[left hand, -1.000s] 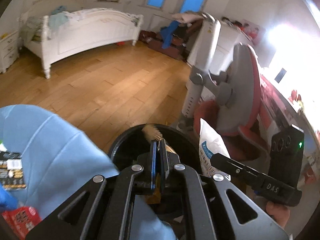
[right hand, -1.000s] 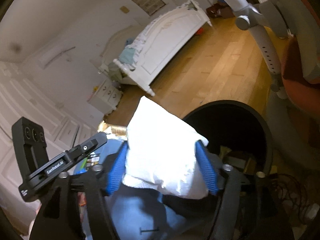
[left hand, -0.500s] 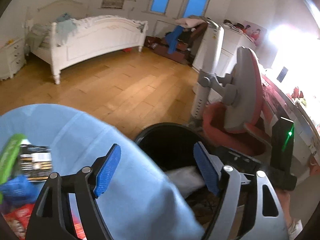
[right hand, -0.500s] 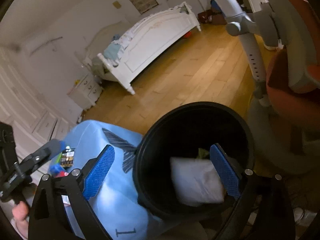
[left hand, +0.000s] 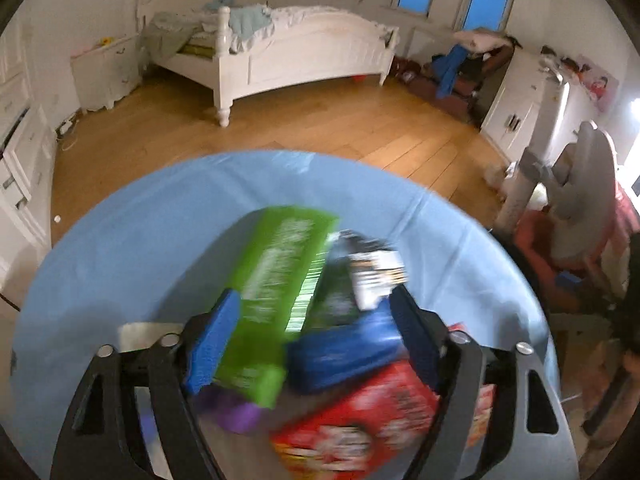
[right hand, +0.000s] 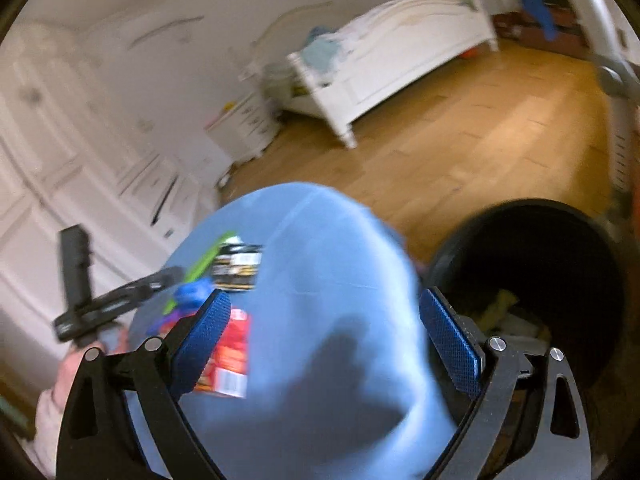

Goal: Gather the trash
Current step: 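Grasp the green drink sachet with left tool while right tool grasps battery card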

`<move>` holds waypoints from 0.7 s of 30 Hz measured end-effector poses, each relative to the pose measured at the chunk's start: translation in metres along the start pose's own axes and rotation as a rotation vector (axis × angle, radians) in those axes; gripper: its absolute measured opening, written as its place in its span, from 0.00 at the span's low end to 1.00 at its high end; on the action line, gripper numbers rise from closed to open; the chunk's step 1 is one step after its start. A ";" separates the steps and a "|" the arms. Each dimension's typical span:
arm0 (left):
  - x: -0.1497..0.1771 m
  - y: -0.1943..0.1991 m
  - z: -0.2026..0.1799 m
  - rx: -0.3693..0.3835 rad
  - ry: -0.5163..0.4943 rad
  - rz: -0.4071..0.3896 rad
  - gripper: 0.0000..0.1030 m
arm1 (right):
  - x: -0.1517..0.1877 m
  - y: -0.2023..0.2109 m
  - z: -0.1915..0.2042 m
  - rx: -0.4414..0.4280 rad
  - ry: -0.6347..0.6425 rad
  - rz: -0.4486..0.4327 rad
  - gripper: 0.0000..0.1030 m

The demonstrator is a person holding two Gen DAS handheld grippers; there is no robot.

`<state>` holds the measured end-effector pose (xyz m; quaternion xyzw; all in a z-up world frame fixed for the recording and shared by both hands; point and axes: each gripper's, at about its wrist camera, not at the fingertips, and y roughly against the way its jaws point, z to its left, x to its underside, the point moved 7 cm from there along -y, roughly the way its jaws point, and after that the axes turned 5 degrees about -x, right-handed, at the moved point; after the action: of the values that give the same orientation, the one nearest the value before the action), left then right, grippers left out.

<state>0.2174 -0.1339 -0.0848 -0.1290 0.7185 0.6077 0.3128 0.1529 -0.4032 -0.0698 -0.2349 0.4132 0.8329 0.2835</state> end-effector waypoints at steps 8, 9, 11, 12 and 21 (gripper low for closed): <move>-0.006 -0.032 0.029 0.014 -0.040 0.077 0.91 | -0.014 -0.068 0.061 -0.027 0.079 0.128 0.91; -0.005 -0.034 0.032 0.016 -0.036 0.083 0.91 | -0.015 -0.076 0.067 -0.022 0.087 0.146 0.91; -0.004 -0.038 0.037 0.026 -0.030 0.089 0.91 | -0.015 -0.089 0.074 -0.018 0.099 0.172 0.91; -0.004 -0.040 0.038 0.033 -0.030 0.092 0.91 | -0.015 -0.095 0.077 -0.017 0.102 0.186 0.91; -0.002 -0.040 0.062 0.051 0.000 0.059 0.47 | -0.018 -0.170 0.094 0.086 0.141 0.316 0.80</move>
<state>0.2596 -0.0842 -0.1195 -0.0998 0.7372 0.5982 0.2979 0.2640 -0.2469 -0.1016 -0.2126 0.4991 0.8300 0.1294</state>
